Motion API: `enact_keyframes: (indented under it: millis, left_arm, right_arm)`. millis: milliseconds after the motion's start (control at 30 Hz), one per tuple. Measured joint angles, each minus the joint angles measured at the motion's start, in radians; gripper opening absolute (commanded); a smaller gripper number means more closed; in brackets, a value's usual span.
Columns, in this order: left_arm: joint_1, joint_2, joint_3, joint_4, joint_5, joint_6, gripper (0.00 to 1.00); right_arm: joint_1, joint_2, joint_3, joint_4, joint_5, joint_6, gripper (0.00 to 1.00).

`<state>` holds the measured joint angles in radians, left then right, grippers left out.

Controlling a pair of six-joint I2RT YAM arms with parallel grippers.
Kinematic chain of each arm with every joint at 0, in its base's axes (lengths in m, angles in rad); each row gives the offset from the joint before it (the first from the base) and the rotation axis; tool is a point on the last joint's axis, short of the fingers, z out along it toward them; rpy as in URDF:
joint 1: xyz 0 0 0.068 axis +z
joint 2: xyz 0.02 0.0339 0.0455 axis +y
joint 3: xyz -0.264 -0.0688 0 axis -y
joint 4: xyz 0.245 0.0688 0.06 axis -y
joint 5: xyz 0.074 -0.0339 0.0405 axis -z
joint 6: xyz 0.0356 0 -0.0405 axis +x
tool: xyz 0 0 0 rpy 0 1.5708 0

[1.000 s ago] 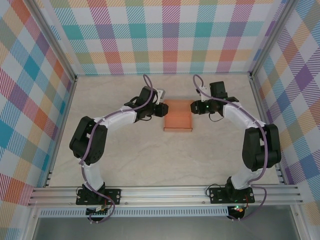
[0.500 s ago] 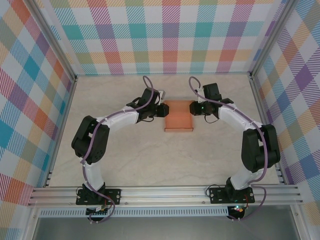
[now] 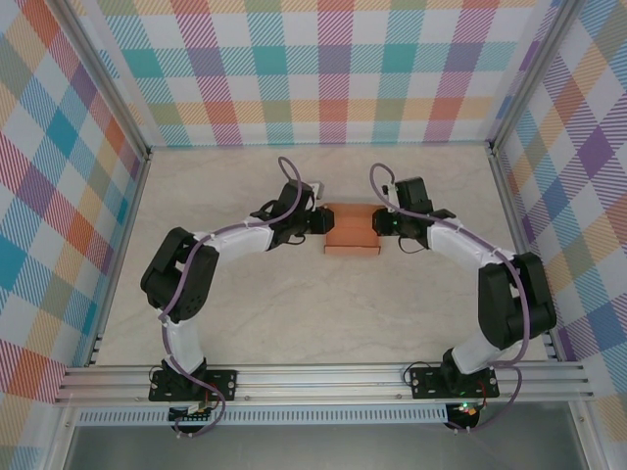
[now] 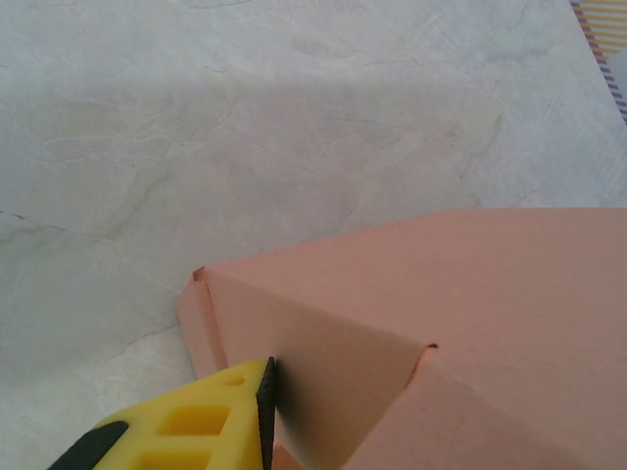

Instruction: Fold the paper box

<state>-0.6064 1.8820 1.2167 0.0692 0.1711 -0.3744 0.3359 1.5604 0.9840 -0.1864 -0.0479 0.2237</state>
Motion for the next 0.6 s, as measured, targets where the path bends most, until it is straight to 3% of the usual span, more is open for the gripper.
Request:
enact_keyframes:
  millis: [267, 600]
  left_arm:
    - [-0.015, -0.027, -0.110, 0.116, 0.001, 0.066, 0.30]
    - [-0.018, -0.028, -0.151, 0.132, 0.047, 0.061, 0.32]
  right_arm:
    - [0.003, -0.068, -0.169, 0.160, -0.007, -0.029, 0.17]
    - [0.003, -0.067, -0.200, 0.206, -0.017, -0.055, 0.17]
